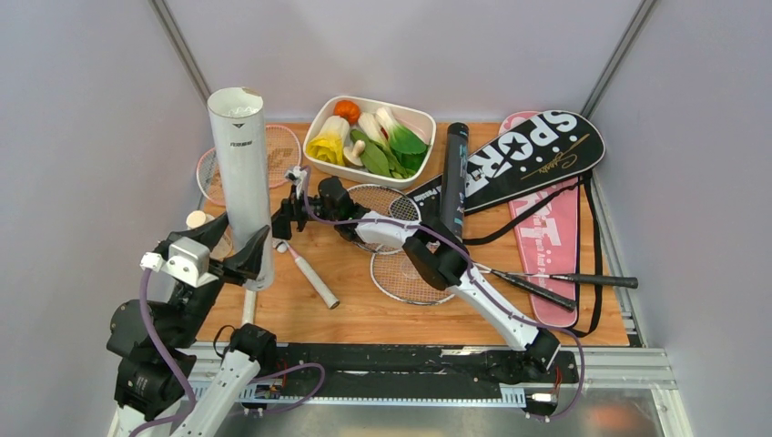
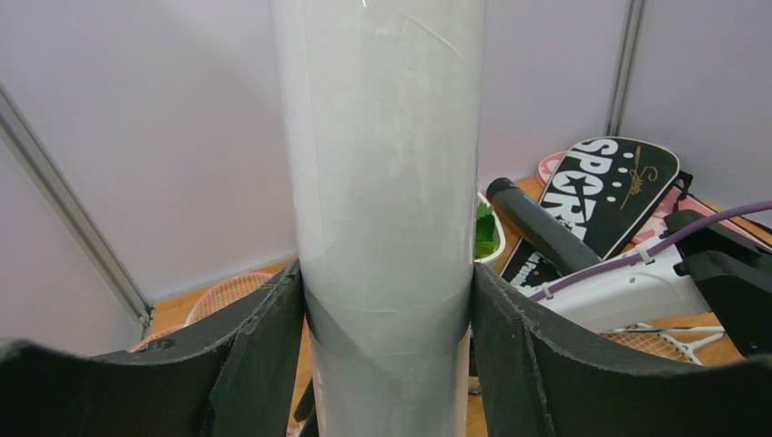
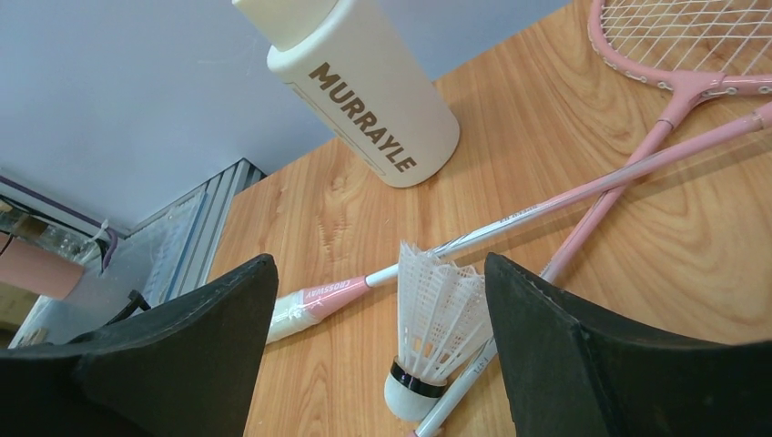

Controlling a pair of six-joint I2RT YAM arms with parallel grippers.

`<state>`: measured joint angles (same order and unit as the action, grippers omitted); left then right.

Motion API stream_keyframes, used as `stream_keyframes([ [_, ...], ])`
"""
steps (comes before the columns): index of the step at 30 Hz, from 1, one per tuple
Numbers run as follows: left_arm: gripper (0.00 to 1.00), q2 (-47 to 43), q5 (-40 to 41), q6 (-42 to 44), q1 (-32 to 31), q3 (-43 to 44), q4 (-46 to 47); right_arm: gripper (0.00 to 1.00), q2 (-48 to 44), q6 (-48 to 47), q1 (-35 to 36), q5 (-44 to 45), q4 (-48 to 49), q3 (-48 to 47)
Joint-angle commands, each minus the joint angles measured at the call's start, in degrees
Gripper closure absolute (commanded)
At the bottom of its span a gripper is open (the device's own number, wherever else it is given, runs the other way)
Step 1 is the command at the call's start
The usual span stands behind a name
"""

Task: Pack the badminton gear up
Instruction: Pick up the shuttlecock at the center of the board.

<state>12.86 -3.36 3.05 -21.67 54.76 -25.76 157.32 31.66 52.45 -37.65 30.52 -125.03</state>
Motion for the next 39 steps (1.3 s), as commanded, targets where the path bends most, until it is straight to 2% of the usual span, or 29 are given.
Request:
stream_keyframes([
  [1, 1.00, -0.3, -0.6, -0.2, 0.0, 1.2, 2.1, 0.16, 0.4, -1.6, 0.4, -4.3, 3.1, -2.8],
  [11, 1.00, -1.3, -0.5, -1.9, 0.0, -0.4, 2.6, 0.32, -2.9, -7.9, 0.5, -9.0, -3.0, -1.7],
  [17, 1.00, -1.1, -0.5, -2.0, 0.0, -0.3, 2.2, 0.33, -7.4, -11.5, 0.9, -9.3, -6.4, 3.5],
  [20, 1.00, -1.2, -0.6, -2.4, 0.0, -0.3, 2.2, 0.37, -10.0, -12.9, 1.8, -7.0, -10.9, 5.7],
  [26, 1.00, -1.2, -0.8, -2.6, 0.0, -0.3, 2.7, 0.29, -16.0, -17.1, 4.8, 3.5, -13.0, 12.4],
  [32, 1.00, -1.3, -2.1, -3.3, 0.0, 0.5, 3.1, 0.23, -13.4, -20.0, 7.4, 11.7, -19.5, 7.1],
  [36, 1.00, -1.3, -2.3, -4.4, 0.0, 1.6, 2.8, 0.20, -12.3, -21.6, 8.4, 21.1, -19.6, 6.7],
  [39, 1.00, -1.3, -2.5, -4.9, 0.0, 2.1, 2.7, 0.19, -11.8, -23.3, 8.8, 23.2, -19.5, 6.2],
])
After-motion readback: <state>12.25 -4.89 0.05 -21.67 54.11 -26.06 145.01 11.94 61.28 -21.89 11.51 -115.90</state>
